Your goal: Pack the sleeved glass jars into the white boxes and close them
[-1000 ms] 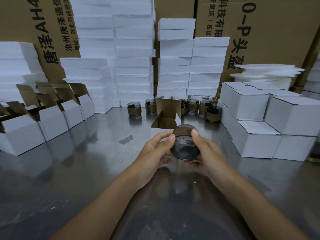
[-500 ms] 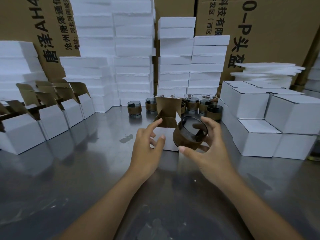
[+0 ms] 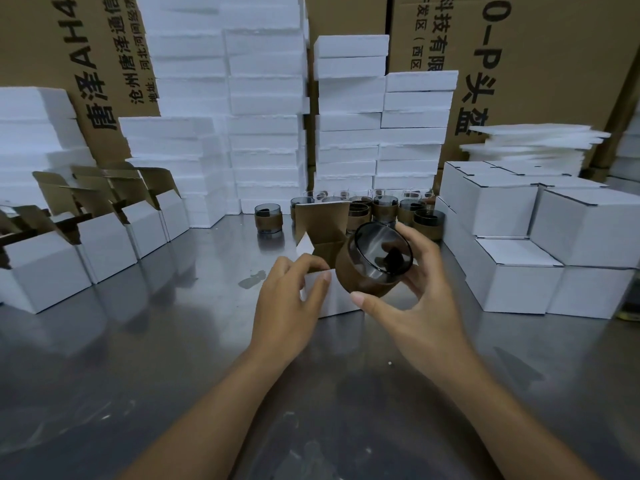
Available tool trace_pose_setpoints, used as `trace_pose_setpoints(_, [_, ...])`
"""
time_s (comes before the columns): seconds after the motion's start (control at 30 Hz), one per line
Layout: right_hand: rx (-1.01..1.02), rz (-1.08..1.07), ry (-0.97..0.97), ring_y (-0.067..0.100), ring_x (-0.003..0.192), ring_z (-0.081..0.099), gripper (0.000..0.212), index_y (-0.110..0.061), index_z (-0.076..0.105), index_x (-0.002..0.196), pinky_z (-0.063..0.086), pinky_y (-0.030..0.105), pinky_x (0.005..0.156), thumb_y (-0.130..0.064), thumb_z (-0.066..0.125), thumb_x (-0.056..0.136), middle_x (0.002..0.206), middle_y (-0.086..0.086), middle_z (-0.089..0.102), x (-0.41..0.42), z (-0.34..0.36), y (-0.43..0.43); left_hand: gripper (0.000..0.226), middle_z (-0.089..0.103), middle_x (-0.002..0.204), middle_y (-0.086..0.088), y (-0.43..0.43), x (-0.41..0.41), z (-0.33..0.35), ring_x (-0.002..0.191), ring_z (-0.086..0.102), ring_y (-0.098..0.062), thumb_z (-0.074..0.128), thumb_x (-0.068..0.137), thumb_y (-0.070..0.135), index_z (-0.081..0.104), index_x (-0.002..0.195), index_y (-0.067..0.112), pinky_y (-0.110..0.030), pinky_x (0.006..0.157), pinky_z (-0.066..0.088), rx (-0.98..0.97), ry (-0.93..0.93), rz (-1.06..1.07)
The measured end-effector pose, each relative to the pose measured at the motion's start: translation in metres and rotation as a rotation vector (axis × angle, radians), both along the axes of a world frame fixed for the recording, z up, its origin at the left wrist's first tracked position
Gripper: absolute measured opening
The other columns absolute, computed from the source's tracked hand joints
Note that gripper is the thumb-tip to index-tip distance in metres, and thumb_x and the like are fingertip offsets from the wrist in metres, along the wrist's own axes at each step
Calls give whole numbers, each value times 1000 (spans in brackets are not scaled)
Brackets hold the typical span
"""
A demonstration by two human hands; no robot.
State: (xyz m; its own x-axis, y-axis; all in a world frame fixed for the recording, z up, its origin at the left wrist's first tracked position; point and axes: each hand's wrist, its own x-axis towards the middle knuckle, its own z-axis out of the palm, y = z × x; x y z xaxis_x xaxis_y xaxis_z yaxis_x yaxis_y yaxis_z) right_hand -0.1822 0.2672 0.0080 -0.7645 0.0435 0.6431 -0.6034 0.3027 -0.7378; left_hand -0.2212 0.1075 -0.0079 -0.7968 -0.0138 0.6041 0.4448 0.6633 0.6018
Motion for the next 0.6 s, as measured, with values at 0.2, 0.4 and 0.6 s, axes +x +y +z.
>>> trace_pose_setpoints(0.2, [-19,10,143,-1,116,51,69,-36,44,123,41,16,98,-23,82,66,118,-29,53,5,7,0,15,37,70,23,4,9,1,73,44,4,57,89,26,46,84,33,-2,65,29,-99,169,-99])
trace_pose_setpoints(0.4, [-6,22,181,-8,107,51,47,-28,48,97,38,7,88,-7,79,69,115,-9,54,8,8,-2,22,47,71,12,11,13,-1,67,43,-7,50,86,46,54,85,24,-16,59,32,-156,232,-188])
trace_pose_setpoints(0.6, [-41,-5,124,0,98,53,46,-26,45,95,39,9,84,-1,76,72,104,-1,52,6,7,-1,28,46,68,9,13,12,1,66,42,-8,49,87,43,56,77,17,-21,57,37,-130,298,-219])
